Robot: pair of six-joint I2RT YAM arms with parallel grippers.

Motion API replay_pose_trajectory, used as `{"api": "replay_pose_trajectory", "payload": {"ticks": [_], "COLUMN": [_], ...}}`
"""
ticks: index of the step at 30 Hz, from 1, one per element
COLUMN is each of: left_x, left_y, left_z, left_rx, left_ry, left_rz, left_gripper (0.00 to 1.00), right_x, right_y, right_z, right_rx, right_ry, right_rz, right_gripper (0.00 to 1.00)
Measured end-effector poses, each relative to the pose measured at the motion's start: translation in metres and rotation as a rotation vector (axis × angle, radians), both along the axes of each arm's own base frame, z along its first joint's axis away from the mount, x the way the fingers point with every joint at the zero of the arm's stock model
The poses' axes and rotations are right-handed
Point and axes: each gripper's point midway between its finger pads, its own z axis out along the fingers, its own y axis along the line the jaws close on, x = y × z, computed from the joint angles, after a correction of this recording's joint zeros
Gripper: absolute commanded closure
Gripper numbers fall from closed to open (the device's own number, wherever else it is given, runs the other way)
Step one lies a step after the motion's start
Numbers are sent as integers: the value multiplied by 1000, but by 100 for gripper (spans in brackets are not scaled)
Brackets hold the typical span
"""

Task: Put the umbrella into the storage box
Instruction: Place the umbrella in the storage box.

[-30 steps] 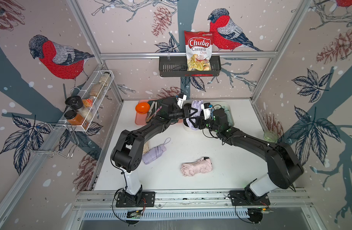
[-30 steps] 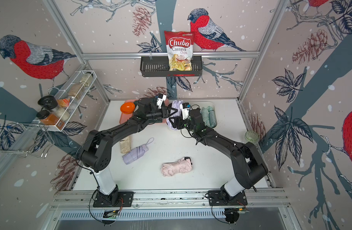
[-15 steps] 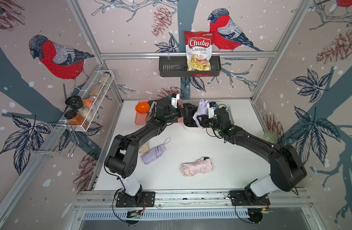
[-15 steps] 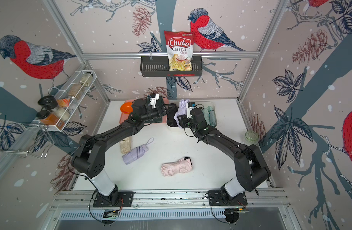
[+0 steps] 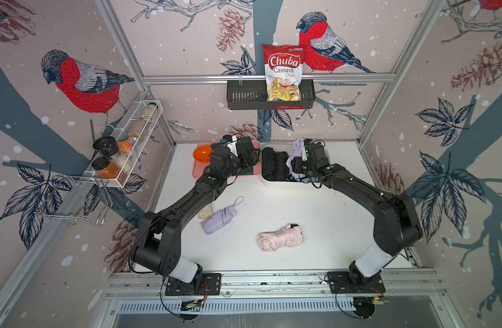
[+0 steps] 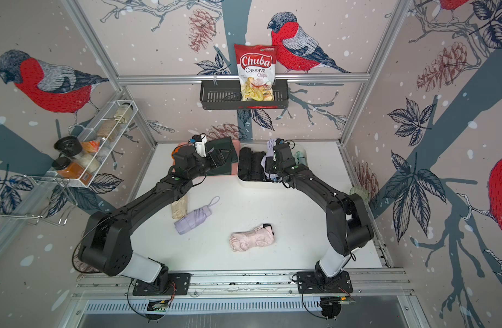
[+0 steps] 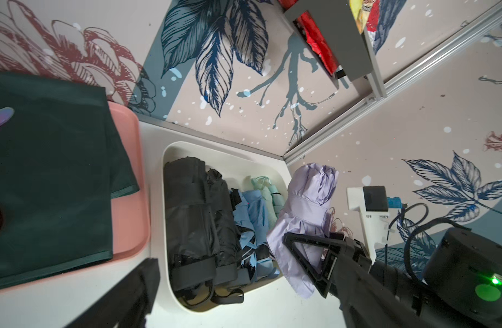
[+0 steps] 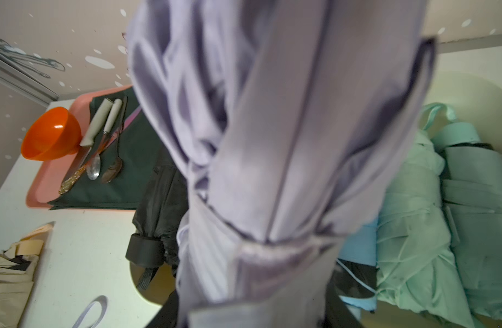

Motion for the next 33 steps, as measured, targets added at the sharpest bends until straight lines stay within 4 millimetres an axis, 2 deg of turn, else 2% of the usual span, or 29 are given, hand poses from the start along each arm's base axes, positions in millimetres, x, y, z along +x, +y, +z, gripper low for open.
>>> {"api": "replay_pose_trajectory", "payload": {"ticks": [8,14,19,25,31,33], "left_x": [1,5,7,9,11,11], "left_y": [8,12,13,15,21,25], "left_z": [-13,-17,-24,-29,-31,-31], "left_rx": [30,37,42,45,49,52], "left_ry": [25,31,46,59,67,72], "left_rz": [27,47,51,53,68,78], "left_gripper": [1,1,1,1,1,1], "right_x": [12,19,25,25,22,22], "right_y": [1,4,5,3,-4,-7], "right_z": [-34,-57,-69,-61,-20,-12], "right_rx": [-76,-125,-150,-164,-151,-146], "right_ry": [110,174,203,193,119,102], "right_rz": [3,17,21,24,5,-4], "right_gripper": [42,30,19,10,7,10]}}
